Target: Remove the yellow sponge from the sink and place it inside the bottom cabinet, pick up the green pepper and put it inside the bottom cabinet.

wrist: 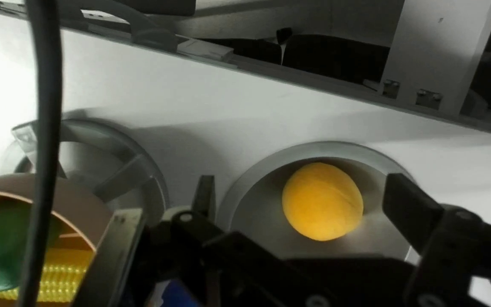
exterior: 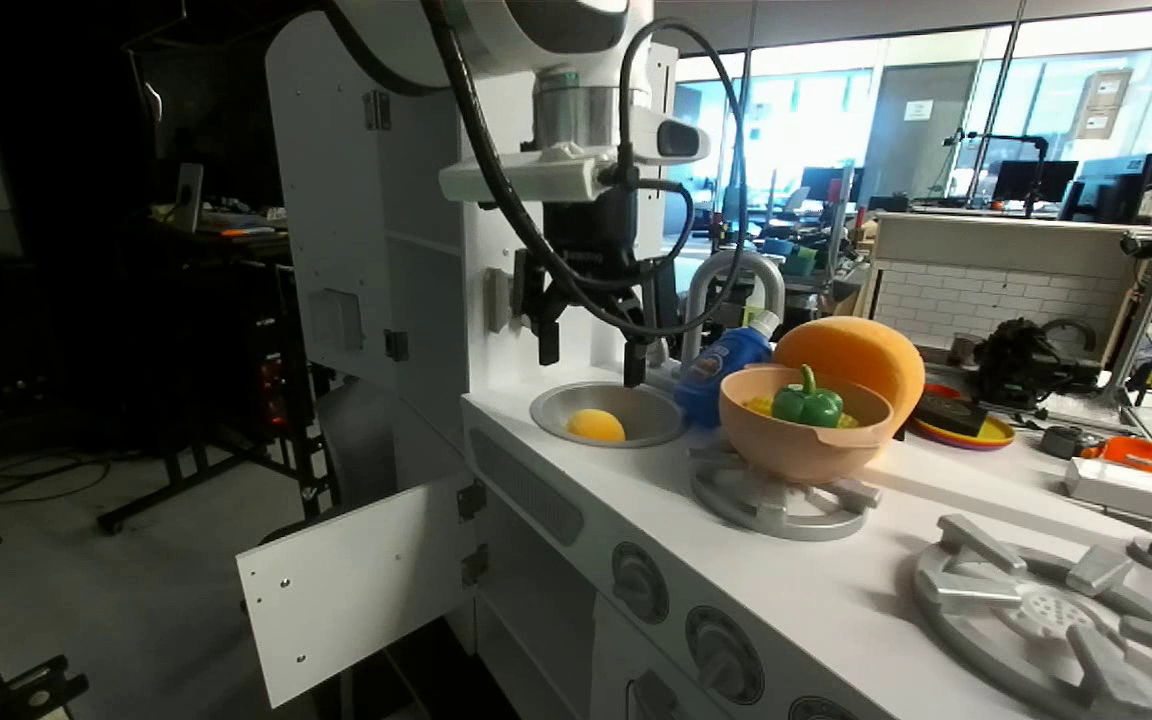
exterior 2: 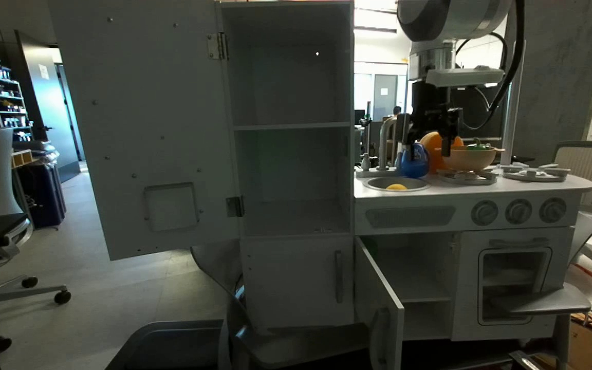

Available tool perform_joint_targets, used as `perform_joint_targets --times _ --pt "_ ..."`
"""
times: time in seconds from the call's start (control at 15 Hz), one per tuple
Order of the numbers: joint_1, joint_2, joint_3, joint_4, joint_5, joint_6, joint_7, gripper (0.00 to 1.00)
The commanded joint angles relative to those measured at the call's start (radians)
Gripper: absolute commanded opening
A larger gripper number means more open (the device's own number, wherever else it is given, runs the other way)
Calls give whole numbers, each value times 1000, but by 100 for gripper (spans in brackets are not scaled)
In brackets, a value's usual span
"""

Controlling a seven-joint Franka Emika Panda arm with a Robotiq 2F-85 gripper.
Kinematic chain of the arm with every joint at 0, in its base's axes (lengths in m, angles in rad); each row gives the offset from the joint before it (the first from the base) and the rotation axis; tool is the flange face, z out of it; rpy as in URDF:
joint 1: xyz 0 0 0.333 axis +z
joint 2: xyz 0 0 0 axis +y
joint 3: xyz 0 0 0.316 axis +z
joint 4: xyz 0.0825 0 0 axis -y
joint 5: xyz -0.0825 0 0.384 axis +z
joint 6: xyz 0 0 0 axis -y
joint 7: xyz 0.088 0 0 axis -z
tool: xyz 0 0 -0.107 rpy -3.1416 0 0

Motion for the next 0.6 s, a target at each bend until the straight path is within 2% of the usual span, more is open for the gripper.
perform_joint_targets --times 0.0,0.4,0.53 --pt "25 82 -4 105 18 31 -5 100" --pt "51 183 -5 200 8 75 -23 100" --pt "35 213 -2 227 15 83 -55 100"
